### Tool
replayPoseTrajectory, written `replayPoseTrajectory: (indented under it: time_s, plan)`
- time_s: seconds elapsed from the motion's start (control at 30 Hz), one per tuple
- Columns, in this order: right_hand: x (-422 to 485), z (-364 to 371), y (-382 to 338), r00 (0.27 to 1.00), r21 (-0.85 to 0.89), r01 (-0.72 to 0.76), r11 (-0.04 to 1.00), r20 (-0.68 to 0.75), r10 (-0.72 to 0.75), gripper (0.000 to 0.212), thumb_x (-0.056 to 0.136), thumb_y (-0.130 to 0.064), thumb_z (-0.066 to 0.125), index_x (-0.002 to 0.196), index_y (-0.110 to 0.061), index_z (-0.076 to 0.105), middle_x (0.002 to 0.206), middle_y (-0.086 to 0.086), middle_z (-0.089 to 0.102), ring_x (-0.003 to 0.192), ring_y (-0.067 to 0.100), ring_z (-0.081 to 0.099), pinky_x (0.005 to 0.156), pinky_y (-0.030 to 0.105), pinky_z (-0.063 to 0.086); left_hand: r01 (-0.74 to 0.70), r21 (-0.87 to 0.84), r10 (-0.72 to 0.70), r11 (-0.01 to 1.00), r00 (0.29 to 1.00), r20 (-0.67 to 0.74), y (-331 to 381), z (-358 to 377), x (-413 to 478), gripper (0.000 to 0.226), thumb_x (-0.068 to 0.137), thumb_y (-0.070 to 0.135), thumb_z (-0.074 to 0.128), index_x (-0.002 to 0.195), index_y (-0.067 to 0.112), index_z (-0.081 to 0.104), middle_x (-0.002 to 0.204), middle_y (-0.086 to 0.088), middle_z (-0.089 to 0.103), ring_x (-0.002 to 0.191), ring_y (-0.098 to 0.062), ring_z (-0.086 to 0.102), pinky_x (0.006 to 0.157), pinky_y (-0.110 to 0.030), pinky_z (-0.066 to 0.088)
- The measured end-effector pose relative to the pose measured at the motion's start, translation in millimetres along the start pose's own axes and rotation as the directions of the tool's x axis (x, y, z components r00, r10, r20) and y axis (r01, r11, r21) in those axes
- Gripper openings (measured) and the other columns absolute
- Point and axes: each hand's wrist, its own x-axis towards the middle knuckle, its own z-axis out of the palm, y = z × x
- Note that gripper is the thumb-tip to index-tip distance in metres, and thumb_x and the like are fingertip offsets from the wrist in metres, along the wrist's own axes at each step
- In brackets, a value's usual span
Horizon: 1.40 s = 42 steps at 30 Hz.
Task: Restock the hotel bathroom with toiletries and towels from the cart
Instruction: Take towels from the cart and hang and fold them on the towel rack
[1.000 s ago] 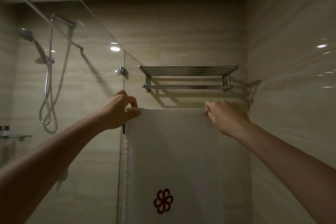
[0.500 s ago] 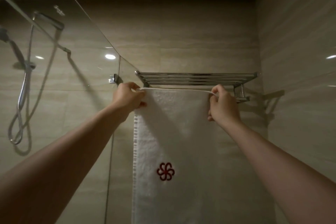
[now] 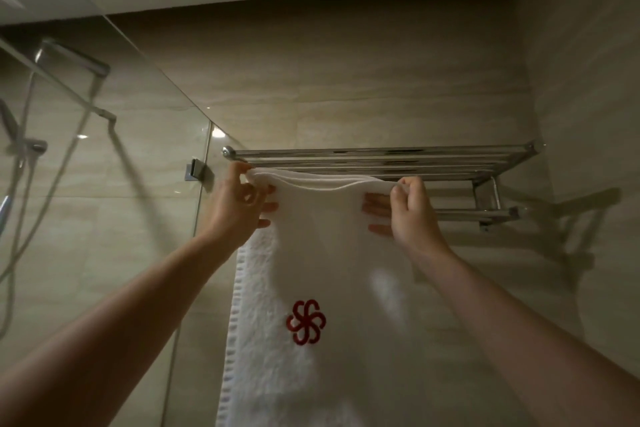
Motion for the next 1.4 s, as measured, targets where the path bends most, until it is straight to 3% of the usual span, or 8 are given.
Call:
replayPoseTrajectory:
  time_s: [0.2, 0.4, 0.73, 0.9, 0.97, 1.13, 1.3, 1.4]
  plan:
    - [23, 14, 31, 0.989, -0.059, 0.122, 0.991, 0.091, -0.116, 0.005, 0.1, -0.022, 0.035, 0.1, -0.017, 0.034, 0.091, 0.009, 0.058, 0.09, 0.032, 0.062, 0.078, 0.056, 0.053, -0.053, 0.086, 0.053, 0.995, 0.999, 0.011, -33, 31, 24, 0.034, 0.092, 0.012, 0.053, 0.121, 0.014, 0.035, 0.124, -0.013, 0.055, 0.107, -0.023, 0.058, 0.075, -0.037, 0.055]
    - [49, 38, 56, 0.973, -0.197, 0.205, 0.959, 0.145, -0.178, 0.014, 0.097, -0.023, 0.043, 0.101, -0.02, 0.029, 0.077, -0.001, 0.055, 0.058, 0.012, 0.049, 0.04, 0.009, 0.035, -0.1, 0.174, 0.088, 0.98, 0.993, 0.073, -68, 45, 64, 0.049, 0.093, 0.014, 0.051, 0.134, 0.017, 0.023, 0.128, -0.008, 0.043, 0.105, -0.017, 0.054, 0.076, -0.026, 0.055]
    - [93, 92, 99, 0.928, -0.548, 0.263, 0.794, 0.368, -0.054, 0.029, 0.094, -0.036, 0.043, 0.114, -0.026, 0.025, 0.119, 0.01, 0.051, 0.092, 0.022, 0.055, 0.069, 0.033, 0.044, -0.068, 0.413, -0.006, 0.908, 0.985, 0.174, -161, 65, 128, 0.06, 0.094, 0.035, 0.044, 0.141, 0.021, 0.009, 0.139, -0.019, 0.037, 0.122, -0.035, 0.043, 0.106, -0.052, 0.032]
    - [114, 111, 101, 0.924, -0.78, 0.332, 0.53, 0.383, -0.015, 0.058, 0.095, -0.056, 0.023, 0.143, -0.025, 0.016, 0.135, 0.014, 0.05, 0.121, 0.034, 0.048, 0.097, 0.044, 0.036, -0.214, 0.81, 0.132, 0.546, 0.977, 0.168, -199, 75, 146, 0.077, 0.087, 0.067, 0.01, 0.148, 0.02, 0.006, 0.15, -0.01, 0.032, 0.14, -0.024, 0.024, 0.114, -0.044, 0.006]
    - [118, 114, 99, 0.915, -0.798, 0.321, 0.51, 0.4, 0.049, 0.061, 0.093, -0.061, 0.018, 0.147, -0.032, 0.011, 0.142, 0.012, 0.044, 0.128, 0.035, 0.041, 0.101, 0.048, 0.033, -0.227, 0.802, 0.135, 0.553, 0.974, 0.182, -195, 72, 157, 0.078, 0.085, 0.069, 0.005, 0.14, 0.019, 0.028, 0.137, -0.013, 0.049, 0.129, -0.026, 0.04, 0.11, -0.043, 0.015]
    - [127, 115, 99, 0.929, -0.843, 0.34, 0.417, 0.369, -0.012, 0.068, 0.093, -0.061, 0.012, 0.121, -0.018, 0.057, 0.115, 0.01, 0.063, 0.104, 0.03, 0.056, 0.084, 0.039, 0.042, -0.255, 0.853, 0.085, 0.456, 0.966, 0.244, -187, 70, 171, 0.074, 0.088, 0.065, 0.004, 0.109, 0.019, 0.058, 0.087, -0.007, 0.061, 0.085, -0.023, 0.054, 0.093, -0.041, 0.033]
    - [139, 119, 101, 0.93, -0.845, 0.297, 0.445, 0.362, 0.066, 0.069, 0.093, -0.06, 0.011, 0.132, -0.016, 0.047, 0.134, 0.011, 0.052, 0.12, 0.029, 0.049, 0.091, 0.043, 0.036, -0.229, 0.865, -0.011, 0.446, 0.965, 0.261, -185, 71, 186, 0.075, 0.09, 0.062, 0.005, 0.13, 0.017, 0.05, 0.134, -0.015, 0.052, 0.124, -0.031, 0.046, 0.097, -0.039, 0.036]
    - [145, 120, 100, 0.911, -0.827, 0.263, 0.497, 0.382, 0.154, 0.07, 0.093, -0.06, 0.011, 0.142, -0.016, 0.035, 0.148, 0.011, 0.036, 0.133, 0.029, 0.036, 0.104, 0.046, 0.029, -0.188, 0.842, 0.003, 0.505, 0.976, 0.216, -183, 70, 179, 0.065, 0.095, 0.054, 0.01, 0.126, 0.015, 0.052, 0.13, -0.015, 0.054, 0.121, -0.03, 0.047, 0.098, -0.038, 0.032]
